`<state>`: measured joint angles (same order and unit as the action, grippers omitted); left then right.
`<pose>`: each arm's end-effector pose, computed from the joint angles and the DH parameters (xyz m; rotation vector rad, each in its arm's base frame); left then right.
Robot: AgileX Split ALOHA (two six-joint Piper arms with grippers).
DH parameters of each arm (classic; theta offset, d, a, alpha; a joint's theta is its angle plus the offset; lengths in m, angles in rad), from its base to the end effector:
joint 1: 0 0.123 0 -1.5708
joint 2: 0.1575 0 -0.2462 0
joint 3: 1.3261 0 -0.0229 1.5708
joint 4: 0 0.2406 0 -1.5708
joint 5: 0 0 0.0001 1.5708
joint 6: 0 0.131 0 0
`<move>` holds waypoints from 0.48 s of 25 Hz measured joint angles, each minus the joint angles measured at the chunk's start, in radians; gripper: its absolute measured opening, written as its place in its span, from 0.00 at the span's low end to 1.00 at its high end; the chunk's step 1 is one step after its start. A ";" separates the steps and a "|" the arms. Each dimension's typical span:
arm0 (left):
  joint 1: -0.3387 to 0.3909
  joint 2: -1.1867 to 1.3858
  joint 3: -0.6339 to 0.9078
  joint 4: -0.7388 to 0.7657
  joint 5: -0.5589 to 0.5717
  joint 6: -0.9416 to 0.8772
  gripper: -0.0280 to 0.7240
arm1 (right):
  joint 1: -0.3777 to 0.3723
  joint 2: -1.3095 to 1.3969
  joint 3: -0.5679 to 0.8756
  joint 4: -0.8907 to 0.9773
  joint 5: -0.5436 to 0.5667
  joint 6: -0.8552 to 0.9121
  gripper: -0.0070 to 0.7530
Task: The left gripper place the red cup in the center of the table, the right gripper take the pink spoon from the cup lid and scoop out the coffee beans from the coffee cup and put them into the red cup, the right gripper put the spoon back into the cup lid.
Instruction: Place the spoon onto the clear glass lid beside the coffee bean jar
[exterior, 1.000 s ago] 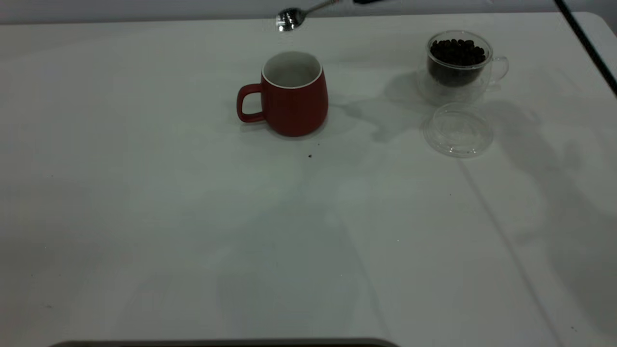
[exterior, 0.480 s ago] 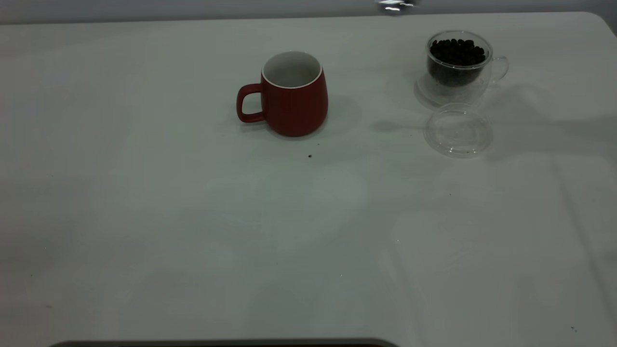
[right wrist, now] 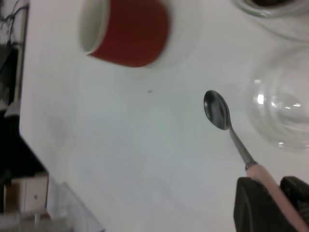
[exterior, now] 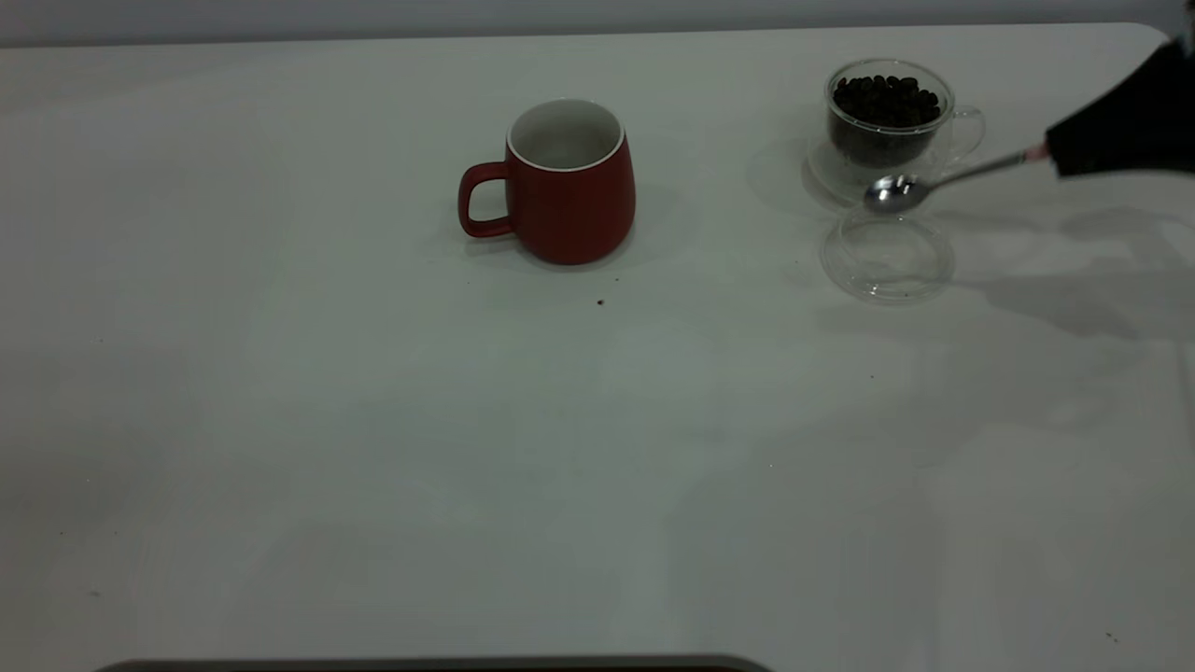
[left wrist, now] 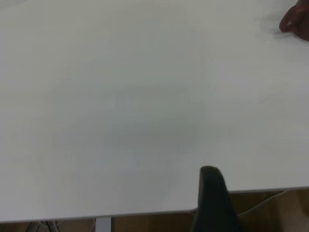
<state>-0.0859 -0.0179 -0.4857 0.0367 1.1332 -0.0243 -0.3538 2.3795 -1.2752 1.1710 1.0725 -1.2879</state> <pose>0.0555 -0.0004 0.2427 0.0617 2.1118 -0.0214 0.3588 -0.0195 -0.0064 -0.0679 2.5606 1.2369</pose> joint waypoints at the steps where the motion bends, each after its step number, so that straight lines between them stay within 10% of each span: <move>1: 0.000 0.000 0.000 0.000 0.000 0.000 0.75 | 0.000 0.020 0.000 0.013 -0.018 -0.005 0.13; 12: 0.000 0.000 0.000 0.000 0.000 0.000 0.75 | 0.000 0.121 -0.014 0.098 -0.094 -0.050 0.14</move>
<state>-0.0859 -0.0179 -0.4857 0.0367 1.1332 -0.0243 -0.3538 2.5006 -1.2895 1.2688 0.9786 -1.3377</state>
